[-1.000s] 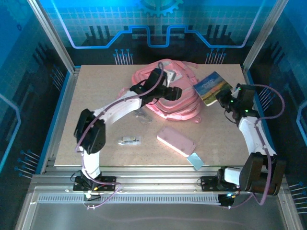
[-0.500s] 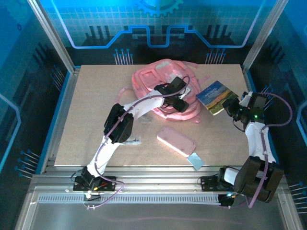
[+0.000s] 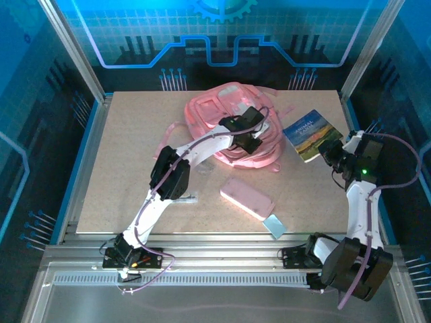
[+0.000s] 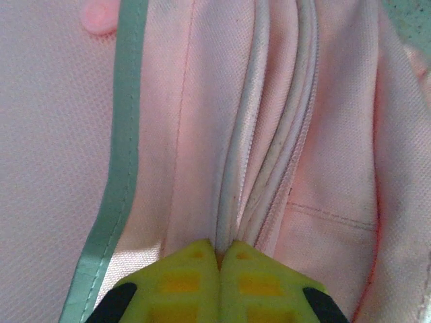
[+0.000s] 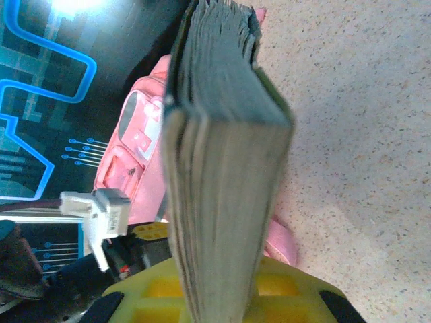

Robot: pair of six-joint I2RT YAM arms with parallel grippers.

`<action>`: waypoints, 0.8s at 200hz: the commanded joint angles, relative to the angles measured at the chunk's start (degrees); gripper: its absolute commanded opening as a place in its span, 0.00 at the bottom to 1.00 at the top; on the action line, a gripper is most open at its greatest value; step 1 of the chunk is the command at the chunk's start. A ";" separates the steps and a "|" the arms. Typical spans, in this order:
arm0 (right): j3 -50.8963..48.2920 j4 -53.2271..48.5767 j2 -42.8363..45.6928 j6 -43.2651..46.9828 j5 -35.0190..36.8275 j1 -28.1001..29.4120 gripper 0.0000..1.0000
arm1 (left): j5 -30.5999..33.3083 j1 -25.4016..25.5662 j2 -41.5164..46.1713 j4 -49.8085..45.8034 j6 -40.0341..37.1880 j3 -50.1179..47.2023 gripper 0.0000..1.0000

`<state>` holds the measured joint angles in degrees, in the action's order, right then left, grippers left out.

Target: Pack books, pencil case, and school supplies into a backpack

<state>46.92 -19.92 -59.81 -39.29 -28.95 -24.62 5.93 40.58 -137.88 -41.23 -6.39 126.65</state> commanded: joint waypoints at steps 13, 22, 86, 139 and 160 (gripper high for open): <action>0.70 -0.03 1.98 1.50 -0.78 -0.92 0.00 | -3.28 -3.79 9.55 -4.32 2.60 6.15 0.00; 0.23 0.05 2.07 1.26 -1.36 -0.89 0.00 | -5.04 -4.79 9.88 -4.99 3.68 8.07 0.00; -6.39 13.60 1.14 -9.73 -5.19 8.42 0.00 | -14.52 -10.38 8.73 -2.78 14.11 14.14 0.00; -6.82 37.43 -10.96 -20.10 2.62 26.35 0.00 | -15.79 -10.41 8.46 -0.75 16.96 14.14 0.00; -4.48 44.37 -18.80 -22.23 6.07 30.40 0.00 | -16.71 -10.37 8.99 0.12 18.35 13.72 0.00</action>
<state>38.61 8.12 -72.29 -56.95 -27.77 2.22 -8.62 30.52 -131.22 -45.95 8.08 138.80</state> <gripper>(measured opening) 0.114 0.040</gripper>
